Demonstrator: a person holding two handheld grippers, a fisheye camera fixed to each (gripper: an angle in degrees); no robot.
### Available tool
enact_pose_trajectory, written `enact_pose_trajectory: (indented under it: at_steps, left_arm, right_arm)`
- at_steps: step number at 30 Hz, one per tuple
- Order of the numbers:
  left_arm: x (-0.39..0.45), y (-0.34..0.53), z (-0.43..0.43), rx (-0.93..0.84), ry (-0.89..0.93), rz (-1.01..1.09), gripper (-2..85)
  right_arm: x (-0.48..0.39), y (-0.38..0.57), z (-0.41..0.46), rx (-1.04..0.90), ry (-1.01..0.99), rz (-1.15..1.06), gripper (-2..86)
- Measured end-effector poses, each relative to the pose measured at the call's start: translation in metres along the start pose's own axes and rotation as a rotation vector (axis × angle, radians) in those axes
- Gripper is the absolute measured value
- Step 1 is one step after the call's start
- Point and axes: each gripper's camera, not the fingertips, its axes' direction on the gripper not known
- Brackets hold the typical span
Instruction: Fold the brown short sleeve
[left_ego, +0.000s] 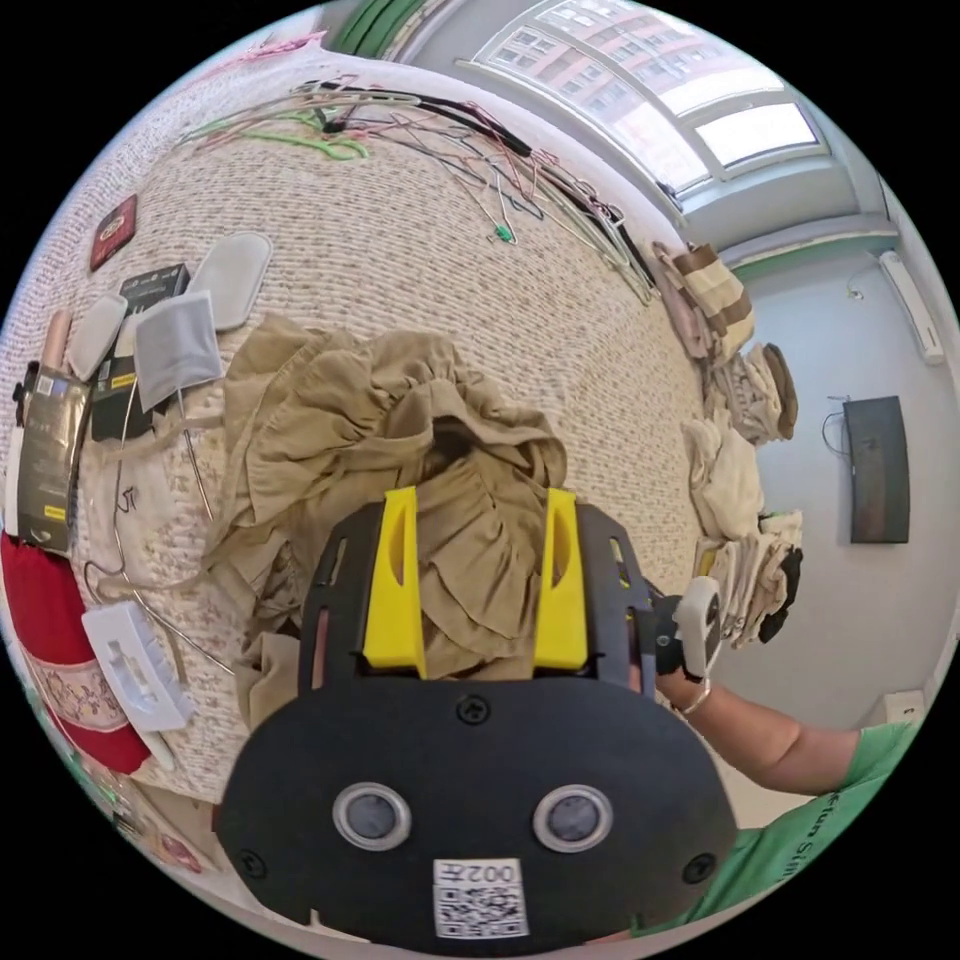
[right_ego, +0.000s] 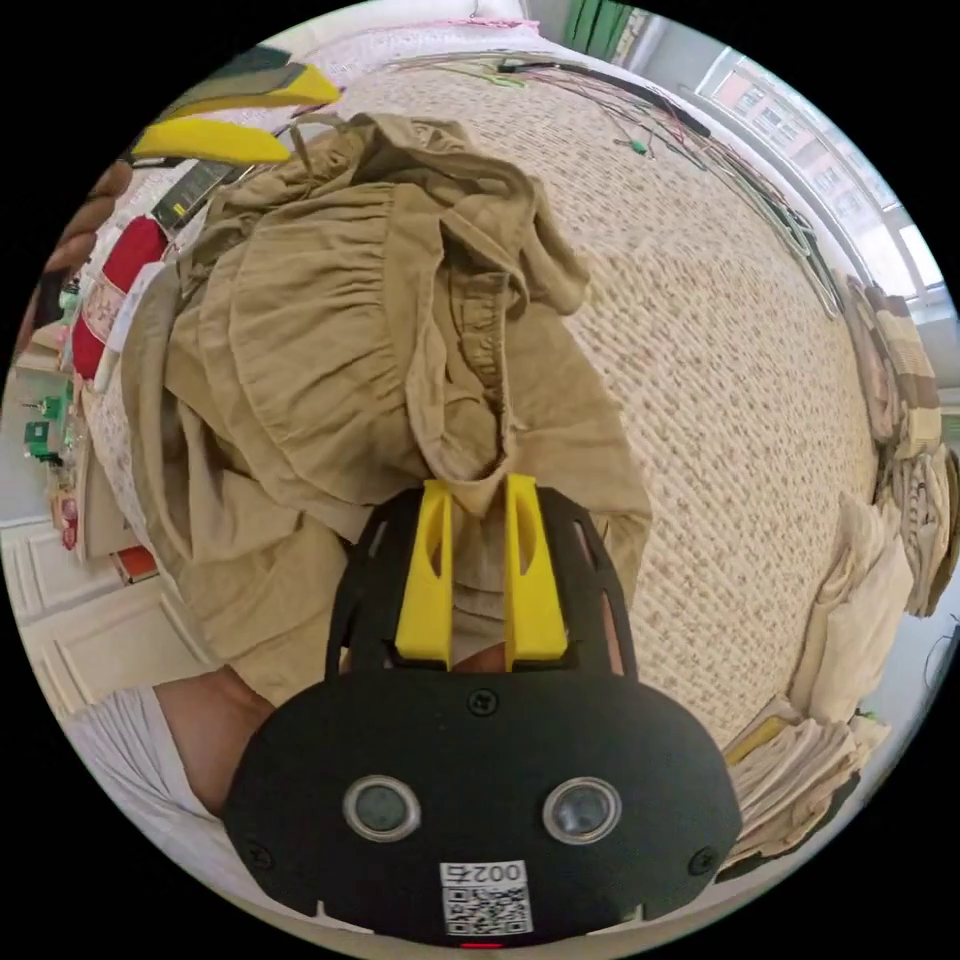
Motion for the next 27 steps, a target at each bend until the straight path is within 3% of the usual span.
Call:
enact_pose_trajectory:
  at_steps: [4,9,15,19,27]
  left_arm:
    - [-0.012,0.003,-0.021,0.027,0.017,-0.026,16.2]
    - [-0.026,0.006,-0.039,0.046,0.054,-0.063,15.3]
    - [-0.010,-0.011,-0.023,0.002,0.047,-0.012,15.9]
    - [0.014,-0.033,-0.004,-0.053,-0.025,0.087,16.6]
    - [0.127,-0.068,0.089,-0.228,-0.286,0.485,18.0]
  right_arm:
    - [0.062,-0.003,-0.065,0.185,0.211,0.162,0.5]
    - [0.150,-0.009,-0.103,0.220,0.375,0.403,2.5]
    - [0.192,0.006,-0.063,0.043,0.269,0.503,10.8]
    - [0.181,0.047,-0.043,0.040,0.165,0.571,10.6]
    - [0.179,0.059,-0.014,0.112,-0.058,0.648,10.4]
